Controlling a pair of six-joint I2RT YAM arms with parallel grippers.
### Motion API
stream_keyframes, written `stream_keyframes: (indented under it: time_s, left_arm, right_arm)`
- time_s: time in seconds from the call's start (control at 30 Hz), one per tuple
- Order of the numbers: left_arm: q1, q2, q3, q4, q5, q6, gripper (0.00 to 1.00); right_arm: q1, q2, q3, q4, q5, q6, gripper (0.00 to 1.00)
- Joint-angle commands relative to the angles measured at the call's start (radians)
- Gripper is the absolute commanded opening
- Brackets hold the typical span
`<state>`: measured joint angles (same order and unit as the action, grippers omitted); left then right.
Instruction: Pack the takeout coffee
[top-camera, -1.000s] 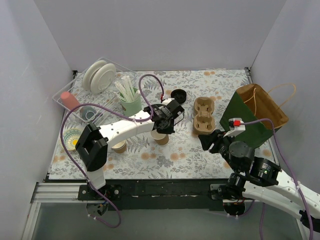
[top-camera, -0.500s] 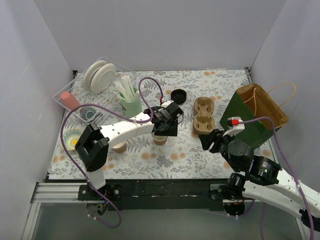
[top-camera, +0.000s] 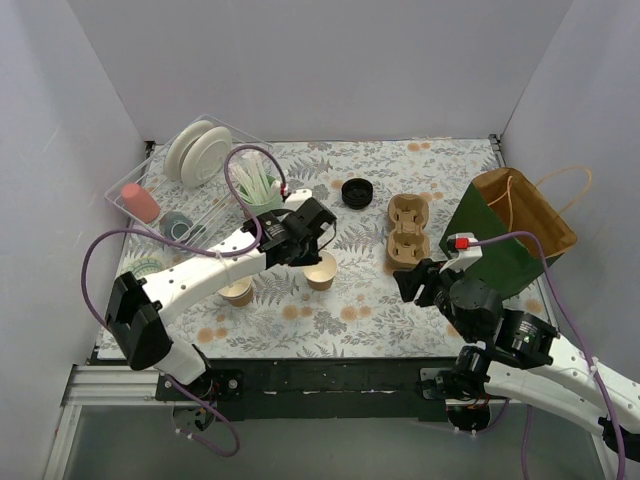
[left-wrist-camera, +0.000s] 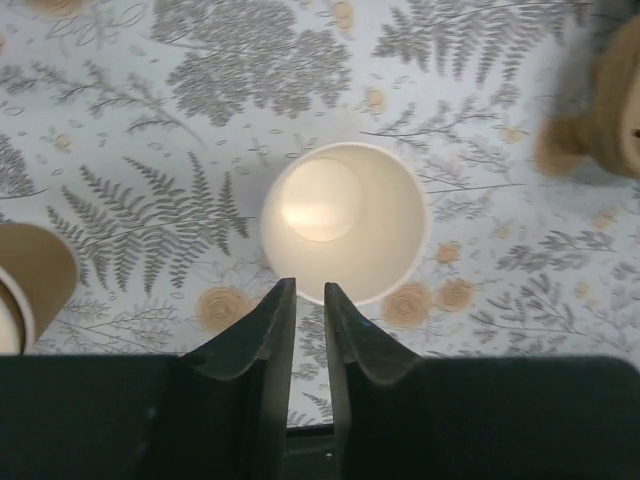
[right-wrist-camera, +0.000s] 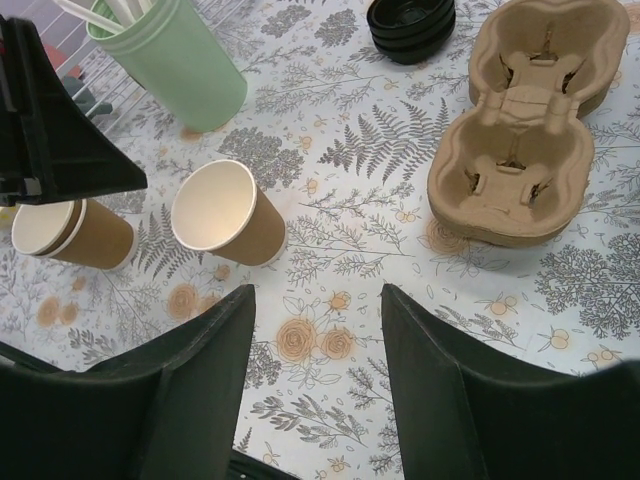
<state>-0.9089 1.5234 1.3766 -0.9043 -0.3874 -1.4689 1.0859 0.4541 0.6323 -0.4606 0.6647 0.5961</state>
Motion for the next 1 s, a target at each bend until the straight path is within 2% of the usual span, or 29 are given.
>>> stream_keyframes:
  time_s: [0.0,0.1,0.23,0.5,0.67,0.77,0.83,0.9,0.97]
  left_arm:
    - [0.056,-0.090,-0.157,-0.053,-0.059,-0.050,0.15]
    - [0.151,-0.141,-0.264,-0.013,-0.018,-0.048,0.14]
    - [0.212,-0.154,-0.349,0.013,-0.007,-0.039,0.13]
    - [0.281,-0.109,-0.405,-0.074,-0.128,-0.079,0.13]
    - [0.306,-0.135,-0.448,-0.068,-0.149,-0.088,0.13]
    - [0.318,-0.154,-0.458,-0.058,-0.146,-0.087,0.12]
    - [0.324,-0.170,-0.462,-0.048,-0.142,-0.082,0.12]
    - [0.324,-0.192,-0.462,-0.027,-0.117,-0.059,0.12]
    - [0.324,-0.219,-0.461,0.022,-0.088,-0.024,0.18]
  right_arm:
    - [-0.001,0.018,0.044,0.080,-0.030,-0.042,0.62]
    - [-0.001,0.066,0.079,0.070,-0.033,-0.067,0.62]
    - [-0.001,0.127,0.124,0.082,-0.039,-0.102,0.62]
    - [0.000,0.201,0.139,0.180,-0.031,-0.186,0.63]
    - [-0.003,0.351,0.181,0.272,0.100,-0.309,0.64]
    - [-0.018,0.460,0.237,0.312,0.122,-0.396,0.65]
    - [-0.071,0.541,0.276,0.345,0.108,-0.420,0.65]
    - [-0.144,0.593,0.302,0.355,0.017,-0.409,0.65]
    - [-0.266,0.675,0.348,0.353,-0.118,-0.371,0.65]
